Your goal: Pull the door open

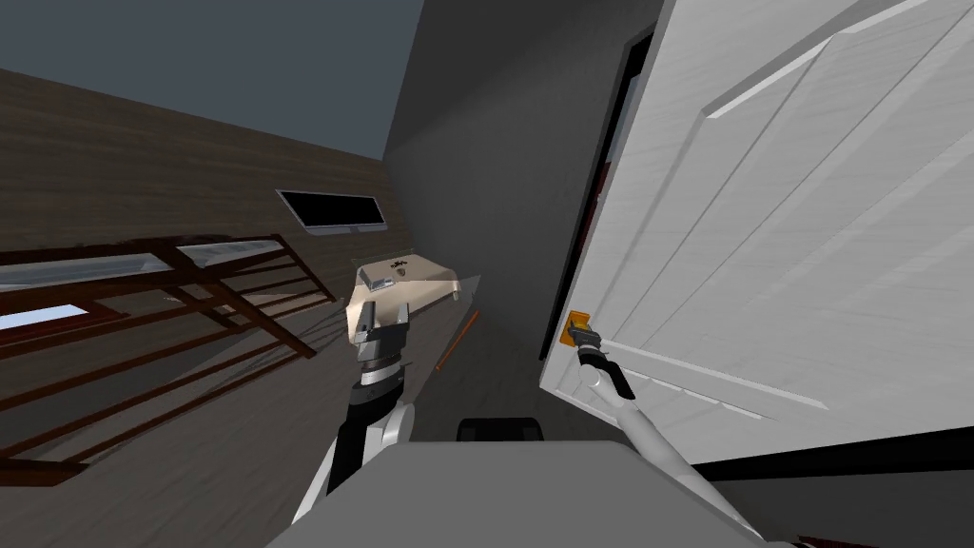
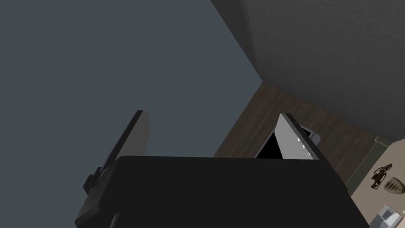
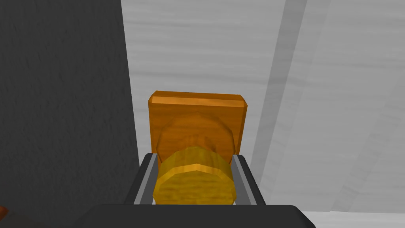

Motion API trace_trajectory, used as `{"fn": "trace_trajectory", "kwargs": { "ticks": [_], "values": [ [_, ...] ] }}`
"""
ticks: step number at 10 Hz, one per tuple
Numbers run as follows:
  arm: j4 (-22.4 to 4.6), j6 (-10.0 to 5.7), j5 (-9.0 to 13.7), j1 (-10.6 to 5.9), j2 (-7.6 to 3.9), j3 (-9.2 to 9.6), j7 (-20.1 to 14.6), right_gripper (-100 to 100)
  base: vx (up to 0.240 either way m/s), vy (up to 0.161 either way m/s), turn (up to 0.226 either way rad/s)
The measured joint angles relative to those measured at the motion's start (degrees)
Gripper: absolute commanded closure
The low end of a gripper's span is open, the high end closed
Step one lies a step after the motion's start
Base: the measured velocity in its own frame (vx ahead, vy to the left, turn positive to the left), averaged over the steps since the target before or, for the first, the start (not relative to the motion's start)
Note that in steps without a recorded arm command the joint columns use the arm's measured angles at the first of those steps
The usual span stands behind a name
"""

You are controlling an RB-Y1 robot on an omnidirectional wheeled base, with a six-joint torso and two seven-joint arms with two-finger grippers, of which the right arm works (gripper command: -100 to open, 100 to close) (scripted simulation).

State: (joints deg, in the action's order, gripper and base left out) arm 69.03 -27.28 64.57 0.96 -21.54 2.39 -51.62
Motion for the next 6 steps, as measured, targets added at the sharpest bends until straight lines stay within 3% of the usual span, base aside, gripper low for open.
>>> {"fn": "trace_trajectory", "kwargs": {
  "ticks": [3,6],
  "values": [
    [1.28,0.24,-0.63,1.01,-1.28,2.08,-1.88,100,-0.259,-0.040,0.117],
    [1.64,0.37,-0.94,1.53,-2.04,3.48,-3.11,100,-0.155,-0.025,0.099]
  ]
}}
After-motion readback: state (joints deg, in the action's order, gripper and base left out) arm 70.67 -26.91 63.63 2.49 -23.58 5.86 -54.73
